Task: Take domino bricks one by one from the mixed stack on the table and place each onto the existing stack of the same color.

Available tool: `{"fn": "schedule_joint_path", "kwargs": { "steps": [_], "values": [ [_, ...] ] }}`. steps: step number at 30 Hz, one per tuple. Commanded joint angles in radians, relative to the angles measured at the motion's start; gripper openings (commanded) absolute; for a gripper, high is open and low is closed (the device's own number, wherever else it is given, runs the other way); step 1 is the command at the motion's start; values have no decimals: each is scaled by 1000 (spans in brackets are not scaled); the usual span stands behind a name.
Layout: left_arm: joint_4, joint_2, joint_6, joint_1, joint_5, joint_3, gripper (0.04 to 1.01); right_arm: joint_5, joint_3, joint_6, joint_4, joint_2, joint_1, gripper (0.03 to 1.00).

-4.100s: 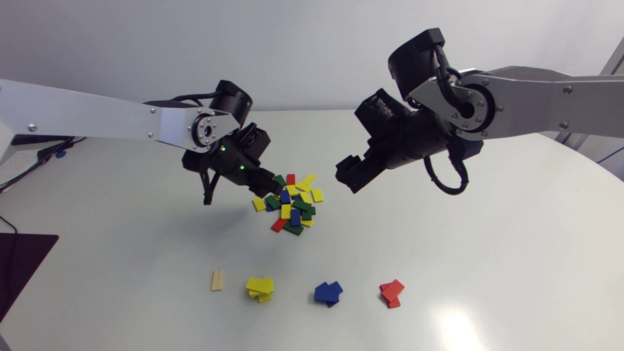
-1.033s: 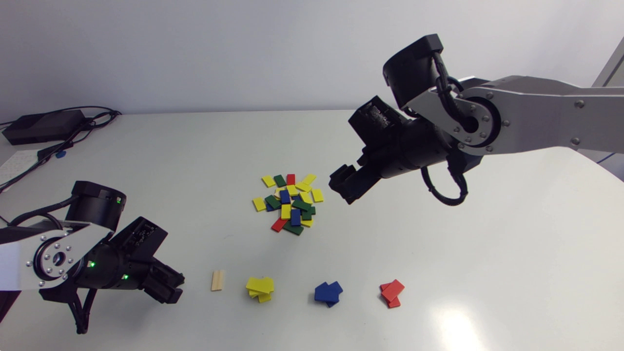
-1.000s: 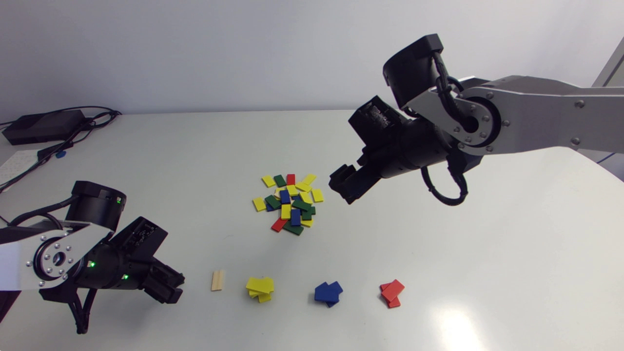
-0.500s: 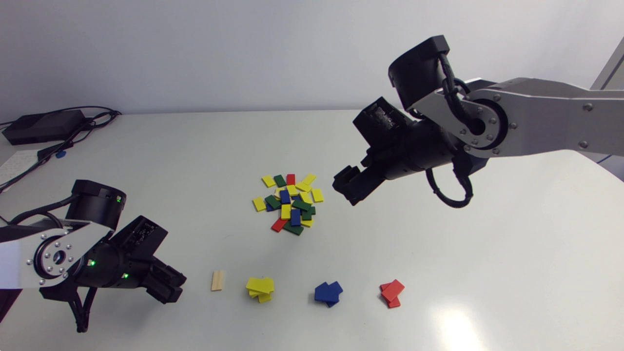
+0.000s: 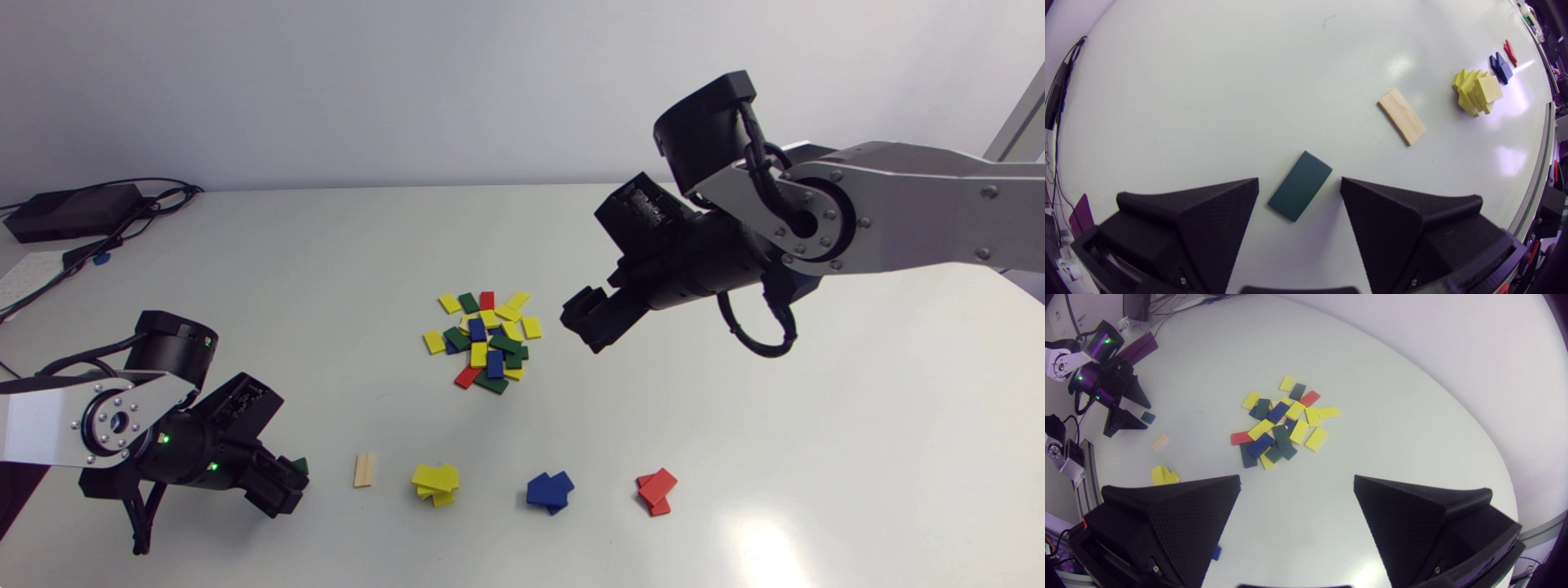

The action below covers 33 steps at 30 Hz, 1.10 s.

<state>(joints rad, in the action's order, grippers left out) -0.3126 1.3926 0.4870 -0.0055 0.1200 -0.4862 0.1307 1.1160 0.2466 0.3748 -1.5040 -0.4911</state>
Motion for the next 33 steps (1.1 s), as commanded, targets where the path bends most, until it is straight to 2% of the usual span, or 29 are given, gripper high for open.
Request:
{"fn": "schedule_joint_path", "kwargs": {
  "steps": [1, 5, 8, 15, 33],
  "values": [
    [6, 36, 25, 7, 1, -18, 652, 7, -21, -3, -8, 19, 3, 974],
    [12, 49, 25, -1, 1, -22, 600, 7, -18, -3, -8, 19, 3, 974],
    [12, 49, 24, -2, 3, -23, 485, 6, -16, -3, -8, 21, 3, 974],
    [9, 43, 24, -4, 1, -25, 307, 7, -12, -1, -8, 19, 5, 974],
    [6, 31, 15, -11, 3, -34, 303, 6, -15, 3, -13, 16, 5, 974]
  ]
}}
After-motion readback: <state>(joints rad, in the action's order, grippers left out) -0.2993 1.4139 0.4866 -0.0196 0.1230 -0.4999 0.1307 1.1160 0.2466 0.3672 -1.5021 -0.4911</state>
